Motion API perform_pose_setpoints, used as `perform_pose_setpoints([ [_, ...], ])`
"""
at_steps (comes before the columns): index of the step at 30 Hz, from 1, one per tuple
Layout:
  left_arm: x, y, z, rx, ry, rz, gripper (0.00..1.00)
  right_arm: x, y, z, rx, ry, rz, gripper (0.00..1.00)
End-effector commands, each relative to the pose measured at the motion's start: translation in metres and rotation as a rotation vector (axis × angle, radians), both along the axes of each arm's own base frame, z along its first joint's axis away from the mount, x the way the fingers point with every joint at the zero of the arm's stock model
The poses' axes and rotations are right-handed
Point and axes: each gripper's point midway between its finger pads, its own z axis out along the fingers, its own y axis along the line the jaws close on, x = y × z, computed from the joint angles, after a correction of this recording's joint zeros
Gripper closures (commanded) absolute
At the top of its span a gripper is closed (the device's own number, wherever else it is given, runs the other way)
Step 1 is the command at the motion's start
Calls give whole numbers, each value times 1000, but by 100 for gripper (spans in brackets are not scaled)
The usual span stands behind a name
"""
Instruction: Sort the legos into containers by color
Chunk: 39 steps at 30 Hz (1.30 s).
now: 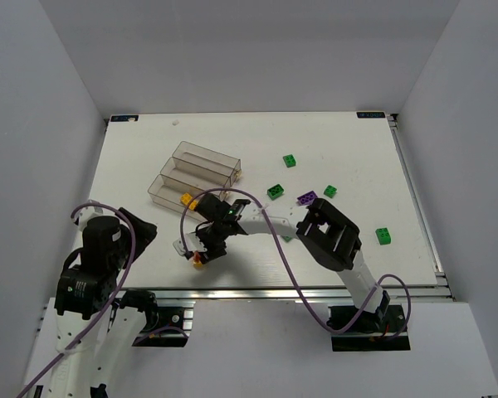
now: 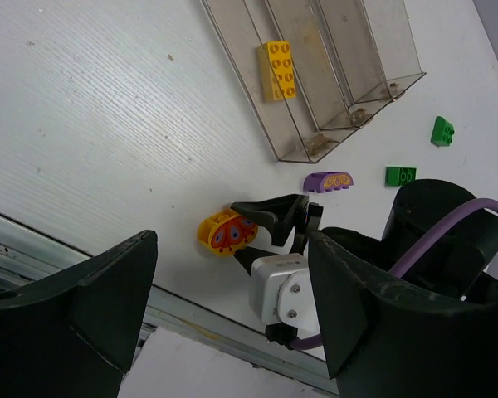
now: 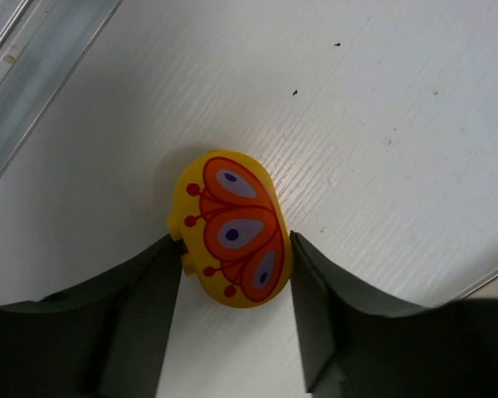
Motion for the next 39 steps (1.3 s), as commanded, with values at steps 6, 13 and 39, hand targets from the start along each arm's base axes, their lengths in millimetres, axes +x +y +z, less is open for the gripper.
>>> perform_pose_setpoints([
  [6, -5, -1, 8, -18, -58, -5, 18, -21, -10, 35, 40, 70, 35, 79],
  [13, -4, -9, 17, -46, -133, -49, 21, 1, -19, 140, 208, 183, -235, 85],
  [39, 15, -46, 24, -128, -208, -240, 19, 170, 10, 130, 282, 117, -827, 60],
])
